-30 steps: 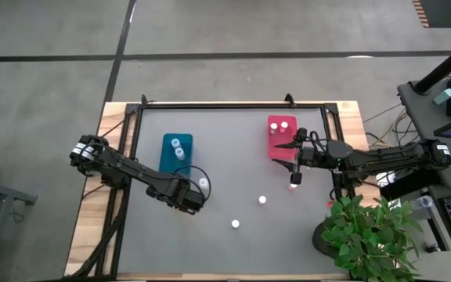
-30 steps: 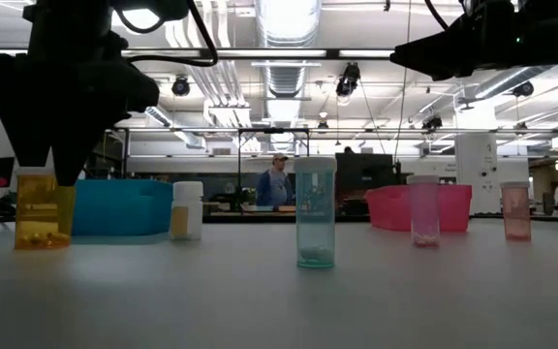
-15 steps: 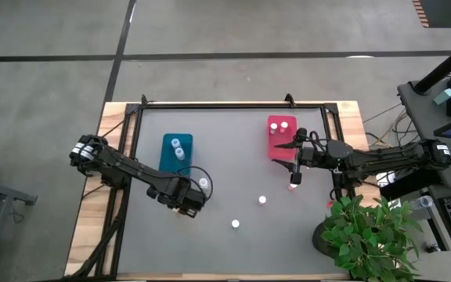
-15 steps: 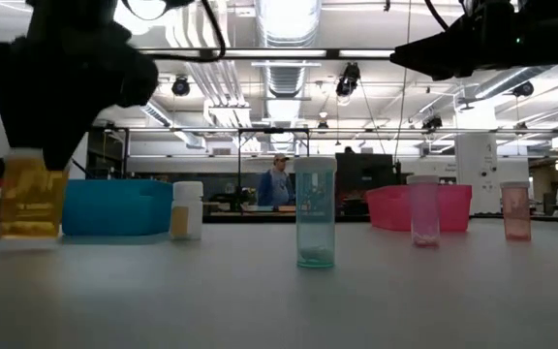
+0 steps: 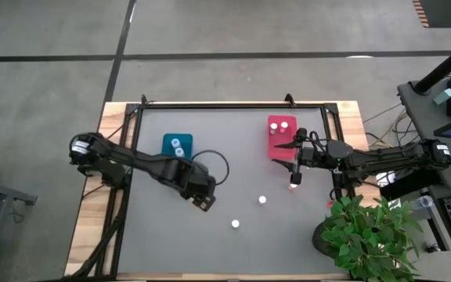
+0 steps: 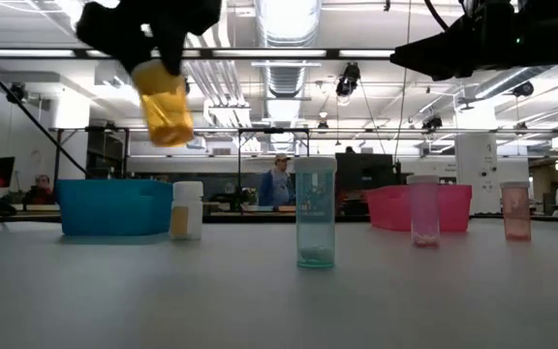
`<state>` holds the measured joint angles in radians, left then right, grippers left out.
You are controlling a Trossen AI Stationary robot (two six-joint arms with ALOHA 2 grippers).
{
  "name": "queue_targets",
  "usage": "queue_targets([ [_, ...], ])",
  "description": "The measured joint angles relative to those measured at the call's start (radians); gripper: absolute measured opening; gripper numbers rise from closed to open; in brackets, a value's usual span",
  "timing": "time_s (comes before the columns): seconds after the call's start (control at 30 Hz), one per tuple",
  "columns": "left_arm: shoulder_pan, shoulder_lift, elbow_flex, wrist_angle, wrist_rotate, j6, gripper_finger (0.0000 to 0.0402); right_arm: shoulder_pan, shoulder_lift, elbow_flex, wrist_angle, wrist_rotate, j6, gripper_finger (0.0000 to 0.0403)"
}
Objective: Pick and place medicine bottles into bin by pill shape (circle, oval)
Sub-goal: Put the orange capsule bottle into the blue bin
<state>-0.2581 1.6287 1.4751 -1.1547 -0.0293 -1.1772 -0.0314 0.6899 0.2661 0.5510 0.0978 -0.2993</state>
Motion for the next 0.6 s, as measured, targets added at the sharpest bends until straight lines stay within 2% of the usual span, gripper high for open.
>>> queue_targets([
  [0.13,0.045,-0.001,0.043,-0.102,-0.093,0.043,0.0195,0.0,0.0,0.0,-0.001,0.0,0.0,0.0201],
  [0.33,0.106,-0.001,0.034,-0.36,-0.215,0.06,0.0195,0.0,0.0,0.0,-0.015,0.0,0.0,0.0201],
  [0.43,0.137,-0.013,0.012,-0.385,-0.244,0.083,0.0195,0.0,0.0,0.0,-0.016,0.007,-0.004,0.0201],
  [0.6,0.188,-0.051,-0.037,-0.336,-0.255,0.141,0.0195,0.0,0.0,0.0,-0.017,0.008,-0.007,0.0201],
])
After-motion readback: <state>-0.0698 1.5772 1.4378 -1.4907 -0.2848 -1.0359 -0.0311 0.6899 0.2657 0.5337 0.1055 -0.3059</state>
